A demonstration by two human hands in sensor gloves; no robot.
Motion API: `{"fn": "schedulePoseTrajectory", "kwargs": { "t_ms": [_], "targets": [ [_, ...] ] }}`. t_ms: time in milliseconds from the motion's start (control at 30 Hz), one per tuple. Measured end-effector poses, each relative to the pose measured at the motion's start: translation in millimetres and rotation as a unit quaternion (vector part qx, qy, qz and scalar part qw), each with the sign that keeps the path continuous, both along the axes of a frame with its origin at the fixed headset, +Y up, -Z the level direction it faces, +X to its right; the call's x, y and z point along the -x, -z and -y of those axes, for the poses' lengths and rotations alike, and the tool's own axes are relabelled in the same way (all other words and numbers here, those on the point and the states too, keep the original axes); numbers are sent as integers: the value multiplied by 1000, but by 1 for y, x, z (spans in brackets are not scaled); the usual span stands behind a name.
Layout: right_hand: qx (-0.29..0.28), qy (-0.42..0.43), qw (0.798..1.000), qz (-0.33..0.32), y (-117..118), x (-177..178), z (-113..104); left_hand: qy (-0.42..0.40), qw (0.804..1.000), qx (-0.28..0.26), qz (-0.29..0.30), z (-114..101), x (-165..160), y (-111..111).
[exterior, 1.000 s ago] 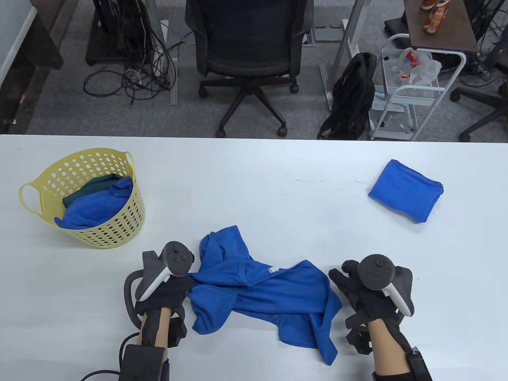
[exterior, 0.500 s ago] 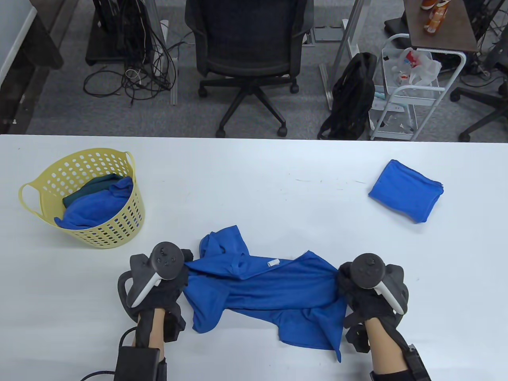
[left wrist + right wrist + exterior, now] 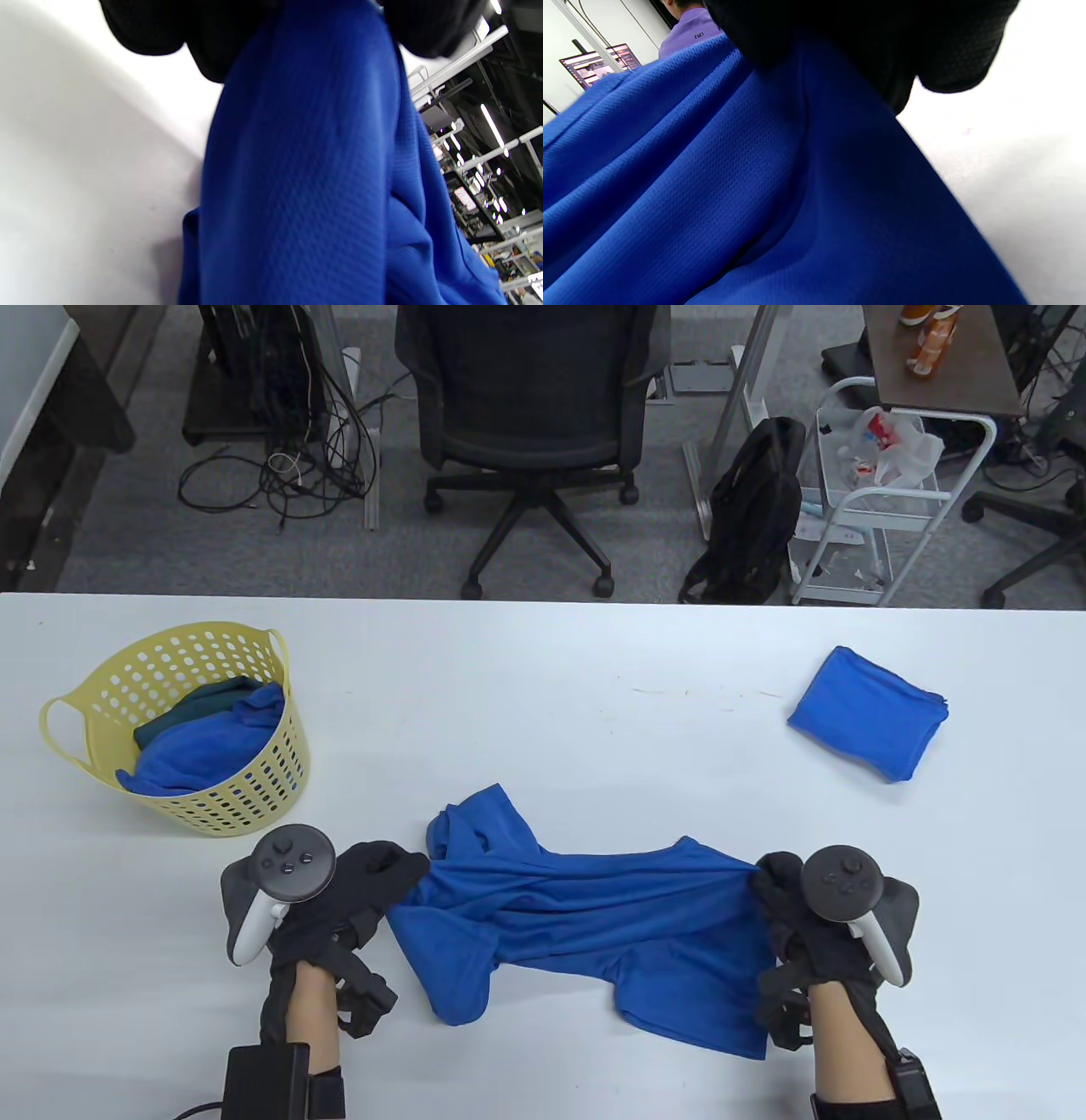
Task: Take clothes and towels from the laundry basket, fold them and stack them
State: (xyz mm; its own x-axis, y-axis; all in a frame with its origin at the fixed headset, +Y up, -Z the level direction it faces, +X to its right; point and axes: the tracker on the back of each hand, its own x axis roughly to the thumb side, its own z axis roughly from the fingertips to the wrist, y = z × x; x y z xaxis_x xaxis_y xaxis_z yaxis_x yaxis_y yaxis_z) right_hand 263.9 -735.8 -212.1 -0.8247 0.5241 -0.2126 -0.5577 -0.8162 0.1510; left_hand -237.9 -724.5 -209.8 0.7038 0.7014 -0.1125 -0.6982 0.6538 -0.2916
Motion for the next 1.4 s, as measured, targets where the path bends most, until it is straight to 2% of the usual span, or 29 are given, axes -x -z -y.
{"fn": "schedulePoseTrajectory", "kwargs": {
  "t_ms": [133,233,367,500,567,600,633,700,800,933,1000,1067,1133,1167,1200,1233,1267,1300,1333,1367,1400],
  "targets": [
    [-16,14,1000,-1,1,-1,-2,36,999,-6,12,-2,-2,1],
    [-38,19,999,-1,1,-1,-5,51,998,-31,-22,-7,-1,-1],
    [-59,26,997,-34,1,1,-10,105,991,-70,-50,-20,0,-5],
    [-59,14,997,-43,0,-1,-13,196,972,-103,-77,-33,2,-10],
    [-76,-44,996,-26,-1,-2,-15,231,963,-90,-108,-40,5,-15],
    [-80,-99,992,-19,-3,-2,-18,259,953,-98,-124,-44,7,-18],
    [-84,-110,990,-17,-3,-2,-18,272,947,-101,-136,-45,6,-19],
    [-115,-121,986,-4,-7,-1,-24,308,934,-118,-139,-49,0,-21],
    [-200,-176,964,20,-14,-2,-35,380,906,-138,-120,-53,-11,-21],
    [-187,-178,966,8,-17,1,-43,406,890,-165,-125,-53,-20,-21],
    [-192,-182,964,10,-19,4,-45,429,881,-156,-126,-54,-22,-20],
    [-189,-171,967,9,-19,6,-48,414,887,-154,-130,-56,-21,-21],
    [-153,-47,987,-15,-18,0,-53,330,922,-148,-138,-62,-14,-23],
    [-130,78,988,-29,-17,-6,-53,227,954,-140,-137,-66,-6,-25],
    [-111,210,970,-53,-16,-12,-53,114,976,-132,-128,-69,1,-27],
    [-103,315,941,-74,-13,-16,-51,-5,986,-120,-115,-69,7,-26],
    [-81,429,895,-98,-8,-20,-50,-128,983,-87,-96,-71,11,-24],
    [-42,483,868,-111,0,-22,-47,-179,981,-48,-59,-72,10,-18],
    [-22,487,866,-110,6,-23,-44,-163,985,-24,-47,-72,7,-13],
    [29,455,886,-84,20,-23,-36,-97,994,20,-35,-71,0,0],
    [82,389,916,-43,40,-21,-26,-25,996,77,-32,-65,-12,20]
  ]
}}
